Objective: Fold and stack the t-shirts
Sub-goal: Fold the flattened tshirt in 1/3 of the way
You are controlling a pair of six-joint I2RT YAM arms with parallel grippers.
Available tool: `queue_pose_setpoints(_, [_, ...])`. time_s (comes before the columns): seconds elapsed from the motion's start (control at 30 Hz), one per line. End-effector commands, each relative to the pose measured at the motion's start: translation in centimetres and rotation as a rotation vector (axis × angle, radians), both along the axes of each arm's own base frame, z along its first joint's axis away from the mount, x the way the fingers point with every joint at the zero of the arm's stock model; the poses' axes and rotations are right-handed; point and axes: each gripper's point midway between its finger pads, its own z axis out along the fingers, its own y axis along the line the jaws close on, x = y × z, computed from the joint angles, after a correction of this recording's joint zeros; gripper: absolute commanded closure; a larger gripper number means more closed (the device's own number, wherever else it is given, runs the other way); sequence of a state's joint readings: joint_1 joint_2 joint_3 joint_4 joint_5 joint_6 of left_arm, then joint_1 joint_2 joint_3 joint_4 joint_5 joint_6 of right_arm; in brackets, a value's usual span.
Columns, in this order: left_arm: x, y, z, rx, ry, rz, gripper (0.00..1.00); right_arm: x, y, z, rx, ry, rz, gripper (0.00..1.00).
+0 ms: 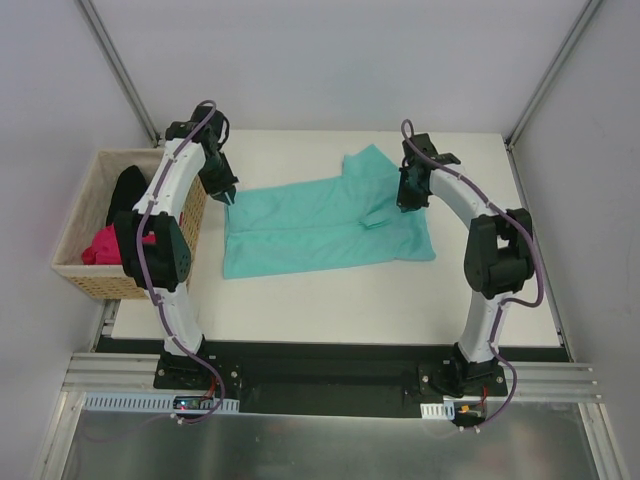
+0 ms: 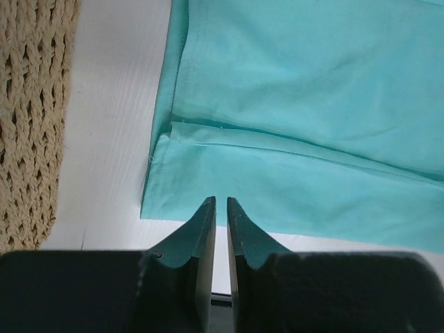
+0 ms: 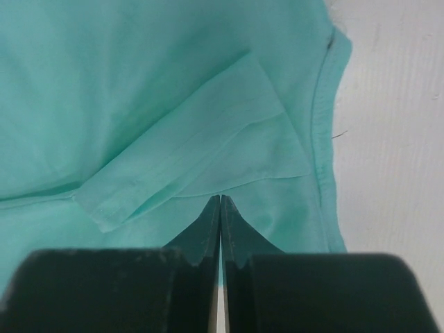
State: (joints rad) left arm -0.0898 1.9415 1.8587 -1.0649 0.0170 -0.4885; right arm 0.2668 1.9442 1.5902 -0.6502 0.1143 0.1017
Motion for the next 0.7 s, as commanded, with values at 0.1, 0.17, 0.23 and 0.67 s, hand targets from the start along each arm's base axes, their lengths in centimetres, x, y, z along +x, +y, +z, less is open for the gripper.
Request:
queue_pose_setpoints(0.1, [-1.6, 0.1, 2.8, -0.03, -0.057, 0.024, 0.89, 0.0, 3.4, 0.2, 0.07, -0.017, 0.055, 0.99])
queue_pose_setpoints(0.17, [-2.0, 0.1, 2.8, -0.033, -0.054, 0.023, 0.89, -0.2, 3.7, -0.1, 0.073, -0.007, 0.059, 0.99])
queue_pose_setpoints(0.23, [-2.2, 0.2, 2.5, -0.028, -0.045, 0.027, 0.89, -0.4, 3.9, -0.4, 0.07, -0.004, 0.064, 0.99])
queue_pose_setpoints(0.67, [-2.4, 0.1, 2.5, -0.033, -0.041, 0.026, 0.89, -2.5, 4.9, -3.3, 0.084, 0.066, 0.068, 0.99])
